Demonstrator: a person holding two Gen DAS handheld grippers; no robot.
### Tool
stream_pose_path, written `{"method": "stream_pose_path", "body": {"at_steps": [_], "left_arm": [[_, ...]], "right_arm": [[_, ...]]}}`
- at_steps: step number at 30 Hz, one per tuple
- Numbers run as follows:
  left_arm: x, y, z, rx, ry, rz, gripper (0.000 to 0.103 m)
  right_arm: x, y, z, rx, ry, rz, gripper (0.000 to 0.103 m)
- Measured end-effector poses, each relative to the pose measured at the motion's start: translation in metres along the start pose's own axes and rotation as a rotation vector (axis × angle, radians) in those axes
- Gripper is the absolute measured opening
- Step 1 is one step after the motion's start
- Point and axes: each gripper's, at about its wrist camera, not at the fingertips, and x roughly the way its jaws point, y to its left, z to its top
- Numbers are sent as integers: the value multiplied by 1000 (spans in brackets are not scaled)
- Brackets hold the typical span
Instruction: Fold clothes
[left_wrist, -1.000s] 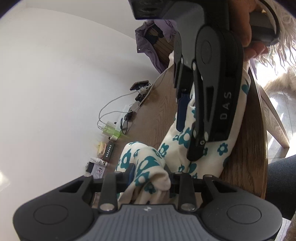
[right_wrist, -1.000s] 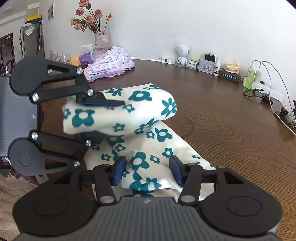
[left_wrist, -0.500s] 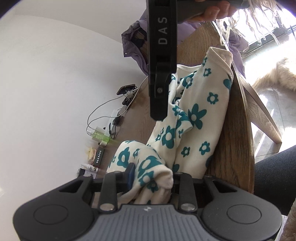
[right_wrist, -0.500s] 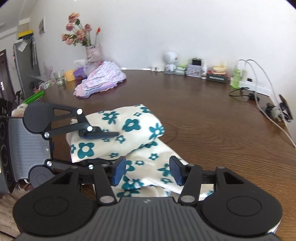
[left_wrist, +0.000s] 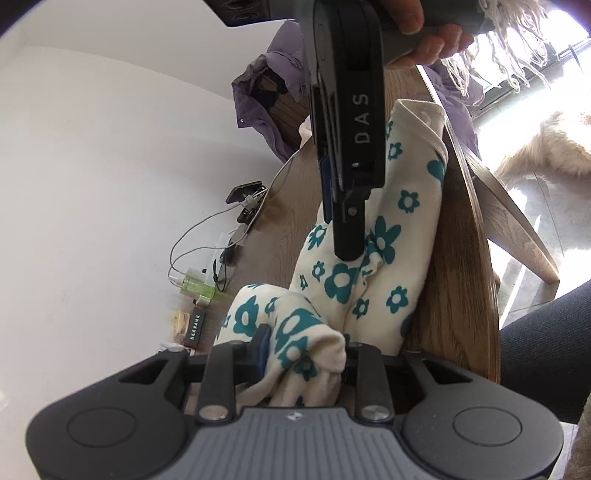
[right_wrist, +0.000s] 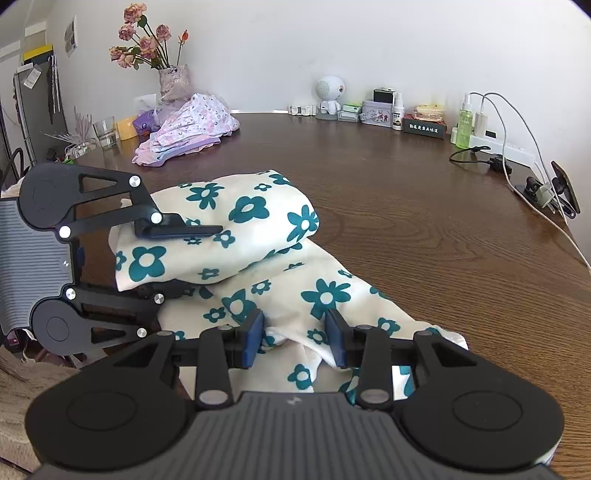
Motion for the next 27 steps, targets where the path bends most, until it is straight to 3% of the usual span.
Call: {"method": "stream_pose_path", "body": {"at_steps": [3,6,7,8,13,20,23,26,27], "left_arm": [[-2,4,1,-22,-4,-11,34],[-8,13,2,-77,-10,-42,52],[-12,18,3,-112,-18,-57,62],[-17,24,3,-148,-27,-72,64],[-44,57,-7,-354,-68,-153,65],[-57,126,-60,-871,-110,-395,65],[-50,143,-81,-1015,-82,-396,65],[-30,149,-98,-1085,20,-348,65],[-21,151,-106,-1132,47,-370,65]], "right_arm": [[-8,1,12,13,-43,28,37],[-13,5,33,4,-99,59,37],[-11,6,39,-5,-100,62,37],[-8,7,45,-13,-100,66,37],[11,15,65,-47,-71,82,37],[27,28,71,-73,-32,107,37],[35,35,63,-117,11,80,37],[36,36,55,-124,18,67,37],[34,35,53,-121,17,67,37]]}}
